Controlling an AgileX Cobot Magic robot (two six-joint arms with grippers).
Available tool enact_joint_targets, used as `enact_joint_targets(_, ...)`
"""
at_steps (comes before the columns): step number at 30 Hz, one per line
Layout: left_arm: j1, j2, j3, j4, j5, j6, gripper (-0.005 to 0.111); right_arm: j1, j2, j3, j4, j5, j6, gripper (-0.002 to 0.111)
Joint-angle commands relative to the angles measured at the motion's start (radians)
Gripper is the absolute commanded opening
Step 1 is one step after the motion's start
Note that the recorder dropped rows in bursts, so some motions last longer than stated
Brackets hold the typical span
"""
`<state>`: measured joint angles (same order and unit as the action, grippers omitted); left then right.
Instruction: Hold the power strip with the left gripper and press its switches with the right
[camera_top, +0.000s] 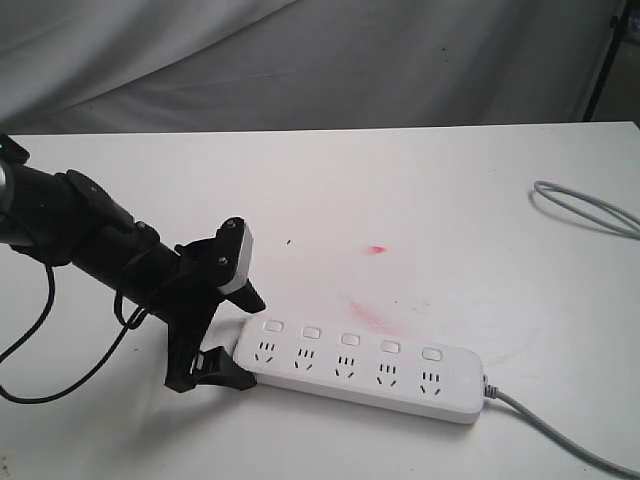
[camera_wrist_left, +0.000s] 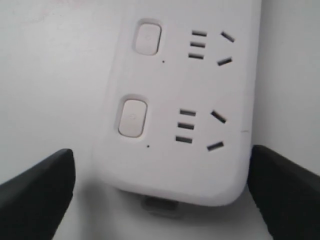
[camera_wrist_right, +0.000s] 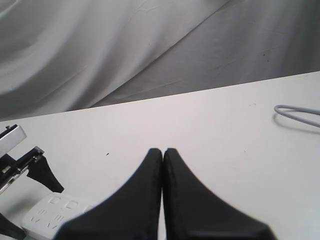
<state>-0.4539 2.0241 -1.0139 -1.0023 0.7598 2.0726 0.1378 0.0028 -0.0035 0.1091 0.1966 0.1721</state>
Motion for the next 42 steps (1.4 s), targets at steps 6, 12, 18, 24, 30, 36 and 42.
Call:
enact_joint_targets(6, 0.034, -0.062, -0.003, -0.035, -0.004, -0.206, 0.088, -0.009, -0.003, 0.004, 0.008, 0.003, 0.002, 0.000)
enact_joint_targets(12, 0.136, -0.218, -0.003, -0.035, 0.087, -0.217, 0.087, -0.009, -0.003, 0.004, 0.008, 0.003, 0.002, 0.000)
enact_joint_targets(18, 0.246, -0.423, -0.003, -0.035, 0.170, -0.320, 0.082, -0.009, -0.003, 0.004, 0.008, 0.003, 0.002, 0.000)
enact_joint_targets(24, 0.344, -0.640, -0.003, -0.039, 0.178, -0.427, 0.065, -0.009, -0.003, 0.004, 0.008, 0.003, 0.002, 0.000)
enact_joint_targets(30, 0.373, -0.805, -0.003, -0.039, 0.182, -0.461, 0.026, -0.009, -0.003, 0.004, 0.008, 0.003, 0.002, 0.000)
enact_joint_targets(36, 0.373, -0.948, -0.003, 0.077, 0.160, -0.692, 0.001, -0.009, -0.003, 0.004, 0.008, 0.003, 0.002, 0.000)
enact_joint_targets(42, 0.373, -1.187, -0.003, 0.342, 0.047, -1.083, 0.000, -0.009, -0.003, 0.004, 0.009, 0.003, 0.000, 0.000)
